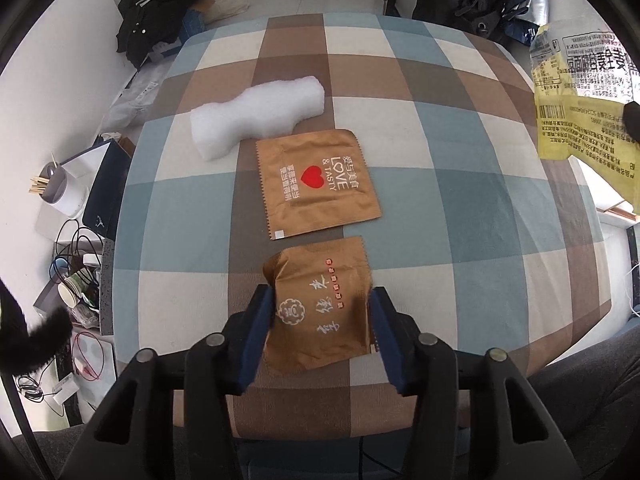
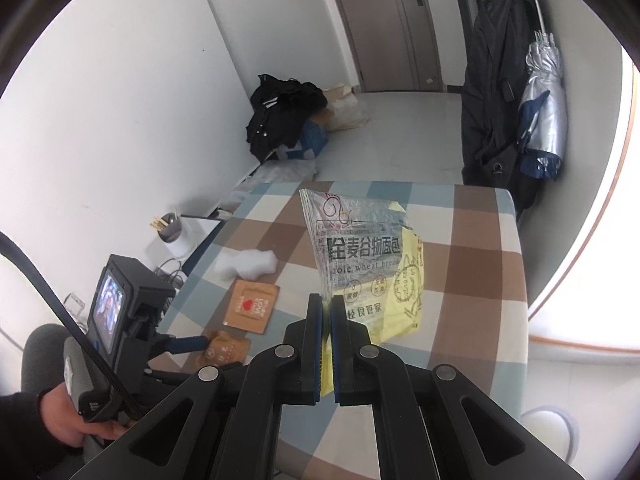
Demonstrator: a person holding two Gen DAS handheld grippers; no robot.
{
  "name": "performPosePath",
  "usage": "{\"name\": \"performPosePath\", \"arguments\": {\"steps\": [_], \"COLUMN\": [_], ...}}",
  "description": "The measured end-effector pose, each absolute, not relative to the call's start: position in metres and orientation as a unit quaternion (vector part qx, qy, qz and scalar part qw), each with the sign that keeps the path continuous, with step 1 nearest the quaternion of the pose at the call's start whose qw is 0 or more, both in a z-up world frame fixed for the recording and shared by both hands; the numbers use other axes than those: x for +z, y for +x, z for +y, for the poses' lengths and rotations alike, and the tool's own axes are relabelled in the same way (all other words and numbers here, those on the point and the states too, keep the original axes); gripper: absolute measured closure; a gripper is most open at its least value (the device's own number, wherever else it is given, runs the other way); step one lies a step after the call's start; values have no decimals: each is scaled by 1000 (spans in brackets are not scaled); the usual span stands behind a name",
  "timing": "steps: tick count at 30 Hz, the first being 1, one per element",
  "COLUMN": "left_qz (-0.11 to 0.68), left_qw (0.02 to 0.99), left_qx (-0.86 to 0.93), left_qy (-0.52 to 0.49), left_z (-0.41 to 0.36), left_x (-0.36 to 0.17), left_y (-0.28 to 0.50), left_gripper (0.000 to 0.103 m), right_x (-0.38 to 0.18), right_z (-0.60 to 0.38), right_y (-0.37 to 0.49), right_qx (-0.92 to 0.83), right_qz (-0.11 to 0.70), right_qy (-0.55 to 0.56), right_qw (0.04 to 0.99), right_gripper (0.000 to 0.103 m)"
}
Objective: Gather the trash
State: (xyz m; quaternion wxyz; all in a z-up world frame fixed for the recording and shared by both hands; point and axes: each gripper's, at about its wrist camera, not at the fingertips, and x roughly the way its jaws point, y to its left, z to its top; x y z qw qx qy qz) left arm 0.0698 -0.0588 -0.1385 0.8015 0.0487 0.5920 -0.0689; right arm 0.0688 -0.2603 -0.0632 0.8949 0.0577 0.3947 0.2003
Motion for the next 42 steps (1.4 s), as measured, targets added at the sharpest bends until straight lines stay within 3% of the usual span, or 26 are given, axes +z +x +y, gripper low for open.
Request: {"name": "performPosePath", "arguments": {"steps": [2, 5, 6, 21, 22, 23, 24, 26, 33, 37, 40, 42], "left_qz": [593, 594, 599, 581, 579, 583, 589, 594, 594, 573, 587, 591], "left_qw": [801, 801, 798, 800, 804, 802, 798, 795, 799, 814, 803, 801], "left_qx": [-72, -68, -72, -118, -108, -100, -101, -98, -76, -76, -81, -79], "left_qy": [42, 21, 6, -91, -88, -83, -81, -72, 44, 54, 59, 59], "left_z": [-55, -44, -40, -19, -17, -18, -20, -24, -57, -60, -59, -57], "left_x": [-138, -134, -134, -120, -119, -120, -123, -128, -145, -148, -146, -143], "left_y": [71, 73, 75, 74, 76, 77, 78, 79, 78, 76, 78, 78], "left_gripper": [65, 87, 99, 101, 100, 90, 68, 39, 25, 20, 25, 41], "right_x": [-64, -65, -65, -64, -64, -64, -63, -63, -59, -54, -51, -50], "right_z": [-261, -261, -261, -258, -259, -260, -262, -265, -279, -282, -286, -289], "right_y": [69, 69, 70, 71, 71, 72, 72, 72, 72, 70, 69, 70], "right_qx": [198, 196, 195, 196, 195, 195, 194, 193, 189, 192, 196, 197], "right_qz": [395, 397, 397, 395, 394, 394, 395, 395, 395, 385, 381, 379], "right_qy": [58, 59, 59, 58, 60, 61, 63, 66, 96, 99, 101, 102], "right_qw": [895, 895, 895, 896, 896, 896, 896, 896, 894, 897, 898, 898], "right_gripper": [100, 99, 100, 99, 99, 99, 99, 99, 98, 98, 98, 98]}}
